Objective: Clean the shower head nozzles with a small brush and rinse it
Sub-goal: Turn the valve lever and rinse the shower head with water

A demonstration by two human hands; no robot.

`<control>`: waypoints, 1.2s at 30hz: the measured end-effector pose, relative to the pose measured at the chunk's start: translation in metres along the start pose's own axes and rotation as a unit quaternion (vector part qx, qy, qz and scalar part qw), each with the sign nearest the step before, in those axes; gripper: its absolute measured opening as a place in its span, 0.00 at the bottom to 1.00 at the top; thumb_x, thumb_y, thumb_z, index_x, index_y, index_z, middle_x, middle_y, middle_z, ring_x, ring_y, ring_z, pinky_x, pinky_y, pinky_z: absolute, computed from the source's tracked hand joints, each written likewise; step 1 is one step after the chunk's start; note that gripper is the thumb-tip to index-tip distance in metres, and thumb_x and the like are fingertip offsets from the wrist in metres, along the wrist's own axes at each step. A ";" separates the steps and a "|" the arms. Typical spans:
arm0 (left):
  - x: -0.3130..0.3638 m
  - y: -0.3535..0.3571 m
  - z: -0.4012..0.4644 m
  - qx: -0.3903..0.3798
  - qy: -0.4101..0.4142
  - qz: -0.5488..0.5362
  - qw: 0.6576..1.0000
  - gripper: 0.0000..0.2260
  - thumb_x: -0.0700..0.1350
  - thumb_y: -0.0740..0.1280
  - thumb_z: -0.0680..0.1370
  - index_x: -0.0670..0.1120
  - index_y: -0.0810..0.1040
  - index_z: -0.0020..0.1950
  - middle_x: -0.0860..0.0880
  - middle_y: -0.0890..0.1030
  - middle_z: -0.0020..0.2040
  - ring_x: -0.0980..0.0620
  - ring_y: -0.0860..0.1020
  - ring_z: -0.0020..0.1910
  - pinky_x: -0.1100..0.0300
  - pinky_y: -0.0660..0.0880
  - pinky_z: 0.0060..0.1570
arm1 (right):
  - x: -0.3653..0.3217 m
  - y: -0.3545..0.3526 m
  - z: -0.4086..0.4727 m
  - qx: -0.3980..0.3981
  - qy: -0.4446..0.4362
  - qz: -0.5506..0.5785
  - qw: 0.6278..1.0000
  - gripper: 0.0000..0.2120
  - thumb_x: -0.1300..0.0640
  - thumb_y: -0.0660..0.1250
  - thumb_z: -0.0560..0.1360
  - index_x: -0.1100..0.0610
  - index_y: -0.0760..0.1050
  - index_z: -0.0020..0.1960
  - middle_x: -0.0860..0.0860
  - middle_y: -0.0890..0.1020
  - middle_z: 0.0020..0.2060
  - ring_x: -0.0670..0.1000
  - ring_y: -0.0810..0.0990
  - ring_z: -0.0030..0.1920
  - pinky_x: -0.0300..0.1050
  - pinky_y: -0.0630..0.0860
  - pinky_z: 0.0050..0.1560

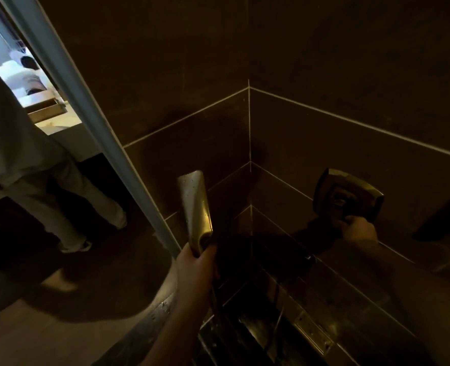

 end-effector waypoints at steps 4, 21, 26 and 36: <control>0.008 0.007 0.004 0.014 -0.001 -0.034 0.999 0.09 0.41 0.67 0.81 0.45 0.76 0.61 0.45 0.78 0.41 0.53 0.75 0.32 0.57 0.74 0.33 | 0.003 0.007 0.001 -0.005 0.011 0.006 1.000 0.15 0.52 0.63 0.80 0.62 0.75 0.61 0.56 0.76 0.47 0.57 0.78 0.47 0.56 0.77 0.49; 0.027 0.002 0.007 0.097 0.077 0.010 0.992 0.03 0.39 0.65 0.81 0.44 0.78 0.52 0.46 0.76 0.36 0.53 0.73 0.29 0.61 0.72 0.27 | 0.001 0.011 0.003 -0.001 0.007 -0.037 0.999 0.14 0.49 0.61 0.81 0.60 0.75 0.52 0.58 0.78 0.42 0.58 0.79 0.40 0.52 0.76 0.38; 0.028 0.000 0.012 0.102 0.079 0.014 0.992 0.04 0.38 0.65 0.81 0.46 0.77 0.51 0.46 0.77 0.37 0.53 0.74 0.30 0.59 0.72 0.29 | -0.003 0.011 0.001 -0.008 0.006 -0.046 0.999 0.12 0.51 0.63 0.80 0.61 0.75 0.49 0.58 0.77 0.41 0.58 0.79 0.40 0.56 0.79 0.43; 0.016 -0.005 0.023 0.106 0.053 0.001 0.993 0.03 0.40 0.65 0.81 0.45 0.77 0.53 0.46 0.77 0.38 0.52 0.74 0.32 0.58 0.73 0.30 | -0.010 0.009 0.004 -0.040 0.032 -0.064 0.997 0.15 0.50 0.67 0.78 0.63 0.76 0.52 0.60 0.79 0.45 0.62 0.81 0.46 0.59 0.80 0.50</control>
Point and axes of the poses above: each hand's wrist, its own z-axis towards the middle knuckle, its own y-axis out of the palm, x = y × z, the point moved 9 cm from there along z, towards the middle knuckle
